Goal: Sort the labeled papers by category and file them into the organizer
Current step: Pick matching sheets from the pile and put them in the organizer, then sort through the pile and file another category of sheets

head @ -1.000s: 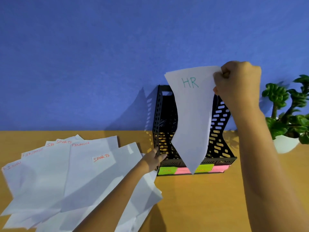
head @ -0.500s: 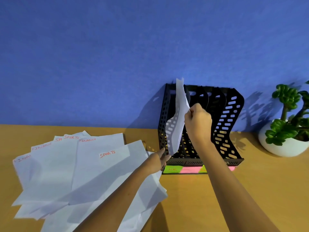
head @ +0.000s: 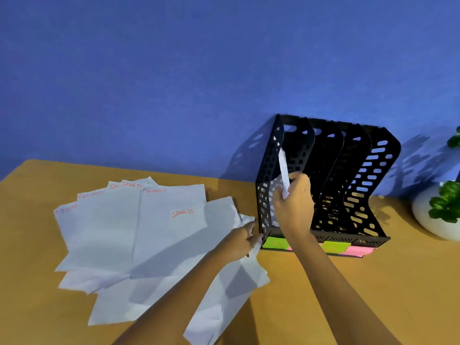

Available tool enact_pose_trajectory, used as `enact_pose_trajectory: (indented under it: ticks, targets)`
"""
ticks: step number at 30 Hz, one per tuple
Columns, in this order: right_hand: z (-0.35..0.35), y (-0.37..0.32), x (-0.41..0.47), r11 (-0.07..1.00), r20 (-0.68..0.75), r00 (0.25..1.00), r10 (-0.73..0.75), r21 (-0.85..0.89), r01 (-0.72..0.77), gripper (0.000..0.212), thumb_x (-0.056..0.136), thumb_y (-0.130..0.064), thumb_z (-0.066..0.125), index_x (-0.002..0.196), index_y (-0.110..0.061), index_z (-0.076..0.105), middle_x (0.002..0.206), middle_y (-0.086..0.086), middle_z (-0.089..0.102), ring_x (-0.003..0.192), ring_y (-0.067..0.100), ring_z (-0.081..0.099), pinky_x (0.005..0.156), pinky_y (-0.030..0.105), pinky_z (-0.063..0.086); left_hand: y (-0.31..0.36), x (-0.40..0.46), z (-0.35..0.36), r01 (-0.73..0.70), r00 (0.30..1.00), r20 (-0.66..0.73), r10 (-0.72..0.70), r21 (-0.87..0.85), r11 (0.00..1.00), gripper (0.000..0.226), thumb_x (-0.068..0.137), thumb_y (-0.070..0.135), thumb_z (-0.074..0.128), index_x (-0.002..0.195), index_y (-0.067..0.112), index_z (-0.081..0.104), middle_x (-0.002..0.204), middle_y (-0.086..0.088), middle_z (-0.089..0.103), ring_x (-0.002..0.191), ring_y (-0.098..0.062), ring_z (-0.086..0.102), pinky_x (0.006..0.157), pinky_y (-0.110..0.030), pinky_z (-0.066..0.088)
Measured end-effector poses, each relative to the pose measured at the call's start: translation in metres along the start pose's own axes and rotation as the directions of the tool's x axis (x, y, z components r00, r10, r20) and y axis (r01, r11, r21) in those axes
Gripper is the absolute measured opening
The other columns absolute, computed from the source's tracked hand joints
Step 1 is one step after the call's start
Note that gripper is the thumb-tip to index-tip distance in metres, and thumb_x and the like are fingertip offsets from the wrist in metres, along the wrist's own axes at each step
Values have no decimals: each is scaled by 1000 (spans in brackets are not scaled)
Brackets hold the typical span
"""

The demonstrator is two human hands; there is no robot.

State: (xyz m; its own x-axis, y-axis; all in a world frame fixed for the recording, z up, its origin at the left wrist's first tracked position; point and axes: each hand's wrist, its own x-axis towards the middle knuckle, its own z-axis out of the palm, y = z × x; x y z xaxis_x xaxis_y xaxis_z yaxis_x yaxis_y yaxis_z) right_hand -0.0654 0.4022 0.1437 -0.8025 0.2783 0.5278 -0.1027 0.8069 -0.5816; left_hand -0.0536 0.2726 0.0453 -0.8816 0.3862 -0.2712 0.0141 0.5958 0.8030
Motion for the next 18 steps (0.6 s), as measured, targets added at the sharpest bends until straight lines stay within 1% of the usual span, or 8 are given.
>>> enact_pose_trajectory:
  ticks: [2, 4, 6, 8, 10, 13, 15, 18]
  targets:
    - [17, -18, -10, 995, 17, 998, -59, 76, 58, 24, 90, -18, 57, 110, -8, 47, 79, -12, 48, 49, 6, 43, 43, 18, 24, -21, -9, -12, 44, 998, -57, -41, 44, 998, 52, 98, 41, 44, 145, 23, 32, 103, -15, 69, 86, -25, 68, 86, -34, 53]
    - [40, -32, -23, 985, 119, 986, -119, 143, 102, 19, 89, -15, 55, 106, -12, 47, 76, -7, 49, 55, 12, 45, 46, 25, 32, -44, -19, -26, 100, 988, -127, -92, 62, 993, 49, 97, 36, 46, 142, 21, 37, 109, -13, 67, 95, -26, 67, 93, -33, 51]
    - [67, -36, -39, 982, 246, 959, -139, 158, 102, 16, 87, -11, 56, 101, -13, 49, 85, 7, 54, 66, 20, 50, 54, 34, 41, -68, -29, -39, 179, 958, -244, -152, 91, 980, 43, 96, 30, 50, 137, 18, 44, 115, -12, 64, 106, -28, 62, 98, -35, 49]
    - [94, -35, -59, 992, 383, 922, -50, 124, 2, 21, 83, -6, 59, 103, -10, 54, 96, 10, 56, 78, 28, 57, 66, 38, 46, -97, -41, -55, 292, 892, -403, -206, 165, 942, 38, 95, 27, 50, 132, 17, 48, 127, -11, 56, 117, -29, 55, 102, -38, 45]
    - [117, -26, -82, 998, 497, 867, 31, 34, -55, 31, 82, -2, 61, 112, -4, 56, 112, 16, 56, 99, 35, 58, 81, 39, 46, -122, -55, -67, 401, 826, -477, -302, 120, 908, 42, 93, 23, 51, 133, 15, 45, 133, -14, 49, 125, -32, 46, 105, -41, 39]
    - [137, -6, -110, 979, 585, 787, 195, -169, -117, 48, 81, -8, 63, 127, -4, 49, 130, 16, 50, 123, 36, 46, 95, 43, 42, -141, -68, -75, 414, 800, -435, -414, -100, 905, 50, 89, 17, 53, 137, 9, 39, 132, -19, 47, 122, -38, 49, 104, -44, 40]
    - [142, 1, -125, 941, 570, 755, 324, -277, -195, 54, 83, -16, 63, 133, -9, 44, 136, 13, 45, 128, 33, 40, 97, 45, 40, -143, -73, -75, 362, 826, -373, -423, -224, 905, 48, 90, 19, 55, 134, 10, 39, 123, -17, 55, 112, -35, 58, 95, -40, 49]
    - [149, -1, -136, 920, 524, 761, 383, -292, -262, 56, 83, -20, 65, 134, -11, 43, 138, 14, 43, 129, 35, 38, 100, 49, 36, -139, -75, -70, 330, 879, -225, -421, -349, 877, 43, 91, 27, 56, 128, 14, 39, 113, -12, 65, 100, -28, 64, 76, -28, 51]
